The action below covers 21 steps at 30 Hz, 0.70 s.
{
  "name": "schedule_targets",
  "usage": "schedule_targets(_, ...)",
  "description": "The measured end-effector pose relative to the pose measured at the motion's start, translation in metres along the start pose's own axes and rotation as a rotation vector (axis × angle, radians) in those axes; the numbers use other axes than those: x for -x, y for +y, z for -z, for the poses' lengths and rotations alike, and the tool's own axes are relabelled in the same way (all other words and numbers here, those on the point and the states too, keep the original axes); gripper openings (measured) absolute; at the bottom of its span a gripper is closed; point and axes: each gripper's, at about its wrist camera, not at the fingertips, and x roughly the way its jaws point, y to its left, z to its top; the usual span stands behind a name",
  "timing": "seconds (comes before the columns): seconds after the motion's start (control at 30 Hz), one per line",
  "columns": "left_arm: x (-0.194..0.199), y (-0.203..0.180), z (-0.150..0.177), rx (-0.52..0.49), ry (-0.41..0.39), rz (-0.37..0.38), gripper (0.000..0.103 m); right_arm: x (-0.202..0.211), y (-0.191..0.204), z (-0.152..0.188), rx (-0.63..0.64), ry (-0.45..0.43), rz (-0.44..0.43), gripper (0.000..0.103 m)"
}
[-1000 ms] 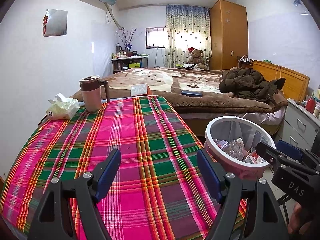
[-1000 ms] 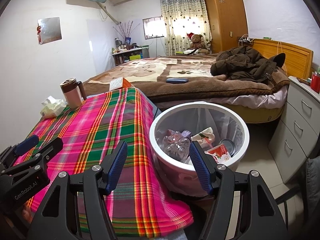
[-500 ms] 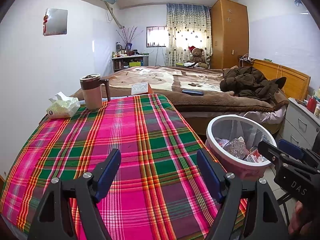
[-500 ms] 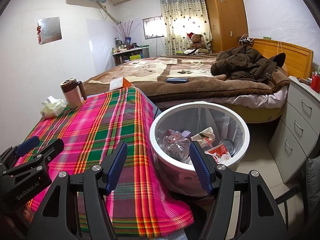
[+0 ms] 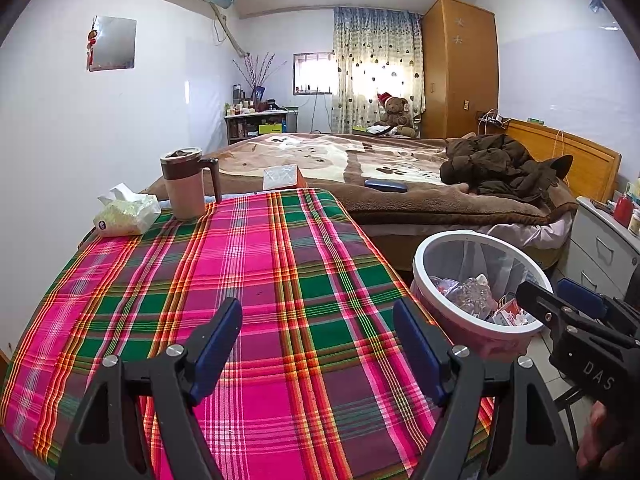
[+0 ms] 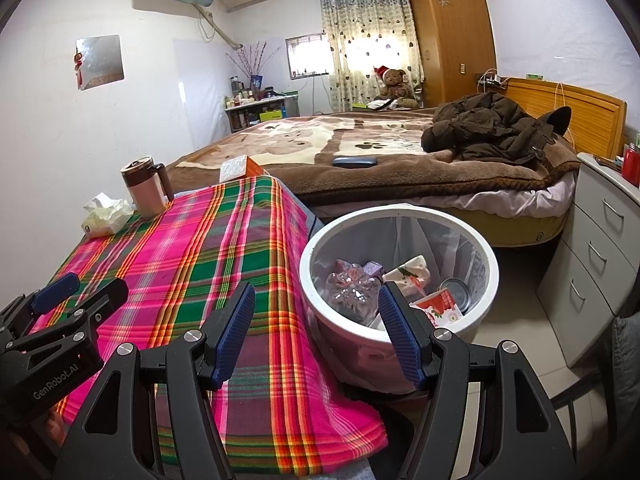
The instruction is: Collect trash
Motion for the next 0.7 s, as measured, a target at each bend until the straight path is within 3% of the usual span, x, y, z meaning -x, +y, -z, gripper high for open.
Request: schedule_targets(0.7,0.0014,-0.0004,0.0004,0.003,0.000,-0.002,0.079,0.0004,0.0001,-0.0026,0.002,-0.001,-0.002,0.066)
